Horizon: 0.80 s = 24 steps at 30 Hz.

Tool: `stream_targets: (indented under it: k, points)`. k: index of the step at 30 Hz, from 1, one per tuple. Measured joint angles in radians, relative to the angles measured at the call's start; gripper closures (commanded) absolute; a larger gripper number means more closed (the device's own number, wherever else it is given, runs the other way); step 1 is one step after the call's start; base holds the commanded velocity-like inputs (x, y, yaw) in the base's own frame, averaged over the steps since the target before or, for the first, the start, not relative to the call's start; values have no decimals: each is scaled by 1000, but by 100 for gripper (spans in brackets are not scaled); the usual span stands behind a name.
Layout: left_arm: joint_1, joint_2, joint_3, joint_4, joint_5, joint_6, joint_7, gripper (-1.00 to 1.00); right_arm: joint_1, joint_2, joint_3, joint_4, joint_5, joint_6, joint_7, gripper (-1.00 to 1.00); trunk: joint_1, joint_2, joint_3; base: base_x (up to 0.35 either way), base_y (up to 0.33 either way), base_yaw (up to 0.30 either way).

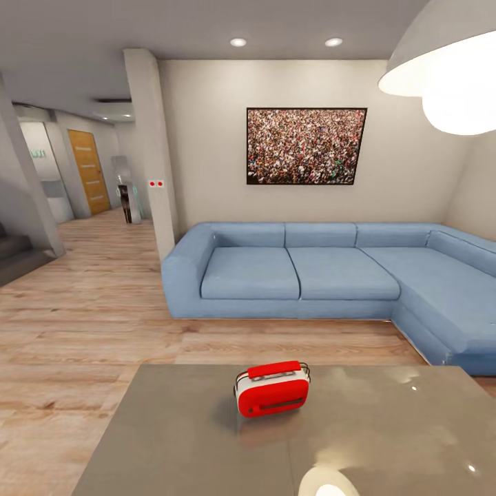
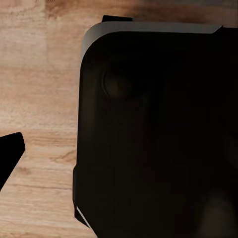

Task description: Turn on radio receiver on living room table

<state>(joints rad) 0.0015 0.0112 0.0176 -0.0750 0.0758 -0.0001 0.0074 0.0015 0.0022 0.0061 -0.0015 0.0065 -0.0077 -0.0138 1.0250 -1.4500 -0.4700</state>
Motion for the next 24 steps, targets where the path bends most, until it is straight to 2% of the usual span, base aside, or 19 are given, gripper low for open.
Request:
stream_targets:
  k: [4,24]
  points:
    - [0,0,-1,-3,-1,0,0,-100,0,0,0,0,0,0,0,-100,0,0,0,0,0,0]
    - [0,1,-1,-2,1,3,0,-100,0,1,0,0,0,1,0,-100,-77,140,63,0,0,0]
